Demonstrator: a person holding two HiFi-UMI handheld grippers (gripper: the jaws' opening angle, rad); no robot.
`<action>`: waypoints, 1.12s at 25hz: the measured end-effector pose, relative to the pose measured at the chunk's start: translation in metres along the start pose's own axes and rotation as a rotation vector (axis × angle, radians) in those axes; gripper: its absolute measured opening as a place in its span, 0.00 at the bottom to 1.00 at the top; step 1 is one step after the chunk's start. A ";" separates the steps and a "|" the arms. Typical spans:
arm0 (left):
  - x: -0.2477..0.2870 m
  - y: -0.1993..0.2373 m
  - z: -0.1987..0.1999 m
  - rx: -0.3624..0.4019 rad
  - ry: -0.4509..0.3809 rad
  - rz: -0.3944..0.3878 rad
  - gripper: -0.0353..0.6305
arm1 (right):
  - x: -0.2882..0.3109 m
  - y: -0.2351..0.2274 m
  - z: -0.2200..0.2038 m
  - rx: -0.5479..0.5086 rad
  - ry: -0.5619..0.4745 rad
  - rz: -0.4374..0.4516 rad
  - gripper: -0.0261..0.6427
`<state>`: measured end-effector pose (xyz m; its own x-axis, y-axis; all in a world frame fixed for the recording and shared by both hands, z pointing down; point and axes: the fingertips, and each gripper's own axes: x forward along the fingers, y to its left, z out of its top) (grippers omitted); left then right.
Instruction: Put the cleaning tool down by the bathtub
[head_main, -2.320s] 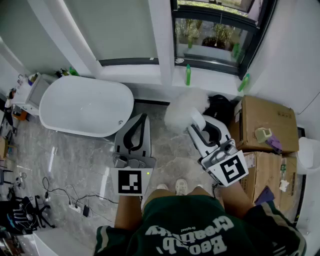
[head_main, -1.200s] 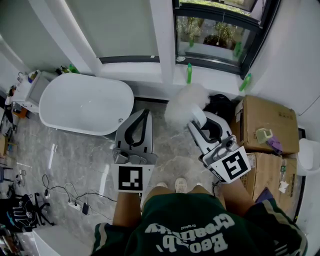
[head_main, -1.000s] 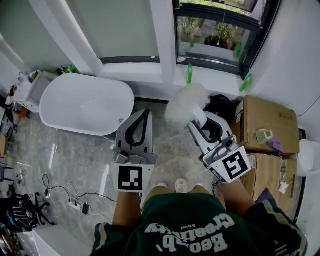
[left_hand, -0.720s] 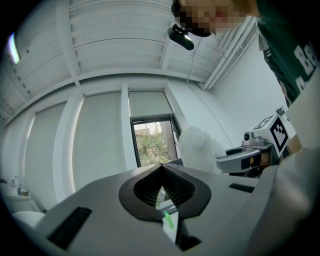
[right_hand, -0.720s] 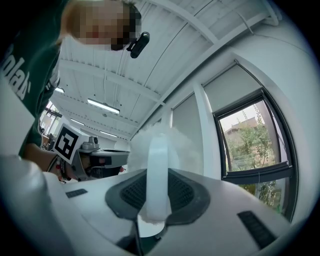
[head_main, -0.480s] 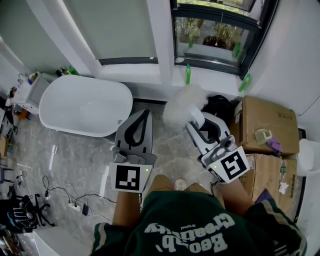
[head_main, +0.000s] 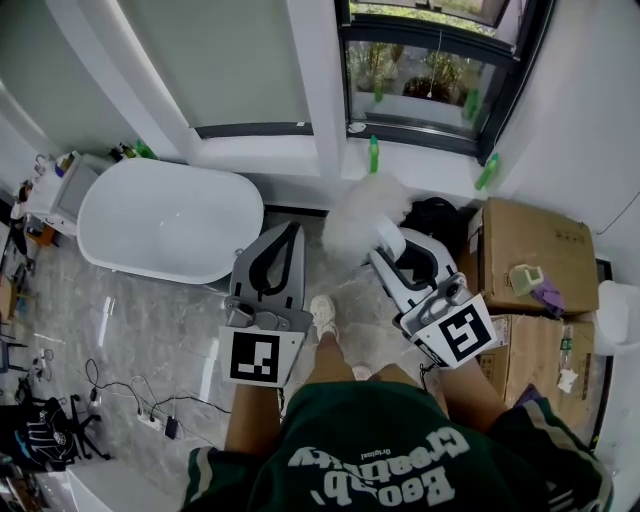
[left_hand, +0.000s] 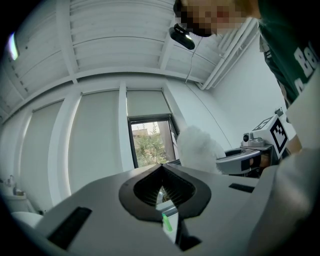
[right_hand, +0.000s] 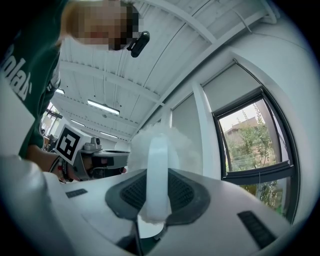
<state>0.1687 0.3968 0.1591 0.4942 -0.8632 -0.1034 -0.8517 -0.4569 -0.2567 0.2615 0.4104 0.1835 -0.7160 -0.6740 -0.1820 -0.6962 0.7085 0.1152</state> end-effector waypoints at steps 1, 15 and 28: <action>0.002 0.000 0.000 0.004 -0.002 -0.003 0.07 | 0.001 -0.002 0.000 -0.002 -0.002 -0.002 0.18; 0.056 0.033 -0.008 0.034 -0.050 -0.044 0.07 | 0.038 -0.044 -0.010 -0.033 -0.026 -0.062 0.18; 0.183 0.141 -0.035 -0.031 -0.095 -0.158 0.07 | 0.173 -0.131 -0.031 -0.056 -0.006 -0.150 0.18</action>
<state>0.1333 0.1671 0.1373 0.6352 -0.7567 -0.1545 -0.7664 -0.5927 -0.2477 0.2271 0.1950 0.1674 -0.6038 -0.7699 -0.2066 -0.7971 0.5873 0.1407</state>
